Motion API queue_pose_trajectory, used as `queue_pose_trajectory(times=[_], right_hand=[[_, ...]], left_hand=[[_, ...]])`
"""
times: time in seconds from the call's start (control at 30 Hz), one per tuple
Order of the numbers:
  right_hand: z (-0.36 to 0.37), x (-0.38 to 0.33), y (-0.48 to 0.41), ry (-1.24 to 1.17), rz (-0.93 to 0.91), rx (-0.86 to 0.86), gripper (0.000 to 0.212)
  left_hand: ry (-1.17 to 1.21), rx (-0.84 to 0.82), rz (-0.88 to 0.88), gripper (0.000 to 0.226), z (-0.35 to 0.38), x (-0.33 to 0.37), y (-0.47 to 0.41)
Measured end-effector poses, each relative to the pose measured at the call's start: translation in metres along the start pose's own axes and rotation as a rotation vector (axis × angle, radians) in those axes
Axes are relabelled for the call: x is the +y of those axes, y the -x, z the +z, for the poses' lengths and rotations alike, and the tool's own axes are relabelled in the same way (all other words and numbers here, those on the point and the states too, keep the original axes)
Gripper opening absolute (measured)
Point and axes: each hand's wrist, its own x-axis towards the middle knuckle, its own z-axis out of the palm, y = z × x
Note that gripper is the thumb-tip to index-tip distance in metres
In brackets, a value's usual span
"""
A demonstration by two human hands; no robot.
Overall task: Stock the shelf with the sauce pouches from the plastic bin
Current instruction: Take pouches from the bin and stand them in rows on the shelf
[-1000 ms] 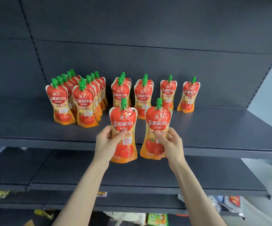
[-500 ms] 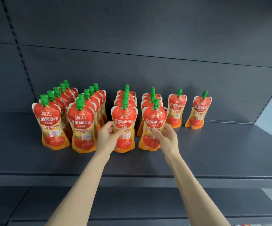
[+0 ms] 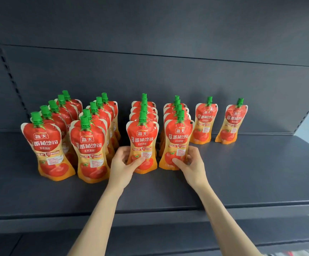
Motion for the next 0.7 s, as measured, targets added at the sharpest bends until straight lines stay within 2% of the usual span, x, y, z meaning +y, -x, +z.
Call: queue_pose_trajectory(times=[0.37, 0.7], right_hand=[[0.0055, -0.0022, 0.0016, 0.175, 0.006, 0.049, 0.039], [0.0077, -0.0013, 0.0017, 0.236, 0.024, 0.06, 0.048]], left_hand=[[-0.237, 0.073, 0.078, 0.042, 0.0052, 0.0001, 0.0014], [-0.312, 0.083, 0.082, 0.046, 0.0061, 0.0045, 0.0046]])
